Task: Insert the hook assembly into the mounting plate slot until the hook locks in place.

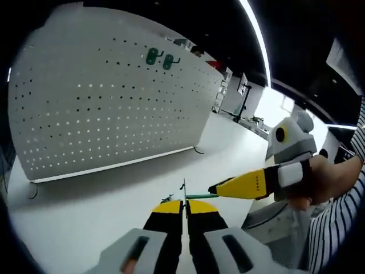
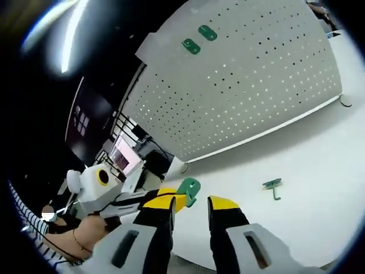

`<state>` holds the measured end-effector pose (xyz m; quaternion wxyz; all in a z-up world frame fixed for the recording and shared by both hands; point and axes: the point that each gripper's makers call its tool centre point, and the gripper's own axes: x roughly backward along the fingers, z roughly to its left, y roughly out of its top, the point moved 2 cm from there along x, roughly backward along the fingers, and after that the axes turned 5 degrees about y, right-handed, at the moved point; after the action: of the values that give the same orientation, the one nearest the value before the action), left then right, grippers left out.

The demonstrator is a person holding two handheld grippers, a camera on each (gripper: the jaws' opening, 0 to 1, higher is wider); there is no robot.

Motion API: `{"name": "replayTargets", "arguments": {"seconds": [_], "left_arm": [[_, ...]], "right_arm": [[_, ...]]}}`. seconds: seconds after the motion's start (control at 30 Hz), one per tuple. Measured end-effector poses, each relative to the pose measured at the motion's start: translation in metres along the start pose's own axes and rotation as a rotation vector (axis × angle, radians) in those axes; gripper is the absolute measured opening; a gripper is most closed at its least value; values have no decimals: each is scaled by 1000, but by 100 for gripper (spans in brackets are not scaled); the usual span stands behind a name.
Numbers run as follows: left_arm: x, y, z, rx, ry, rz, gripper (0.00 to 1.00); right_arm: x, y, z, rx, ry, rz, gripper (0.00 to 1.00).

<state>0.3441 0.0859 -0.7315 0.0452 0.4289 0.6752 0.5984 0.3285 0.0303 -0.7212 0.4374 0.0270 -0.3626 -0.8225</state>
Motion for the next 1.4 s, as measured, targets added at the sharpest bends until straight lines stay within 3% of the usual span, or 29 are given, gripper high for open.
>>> {"name": "replayTargets", "arguments": {"seconds": [0.13,0.67,0.77,1.4], "left_arm": [[0,0,-3,7,-4,-9,1],[-3,10,-17,-16,-32,-54,1],[-3,11,-20,-3,-45,-55,1],[4,22,-23,-106,-28,-113,1]], "right_arm": [[-1,0,2,-96,27,-17,15],[2,5,1,-194,61,-56,4],[3,6,2,-278,80,-82,3],[2,12,8,-324,112,-113,0]]}}
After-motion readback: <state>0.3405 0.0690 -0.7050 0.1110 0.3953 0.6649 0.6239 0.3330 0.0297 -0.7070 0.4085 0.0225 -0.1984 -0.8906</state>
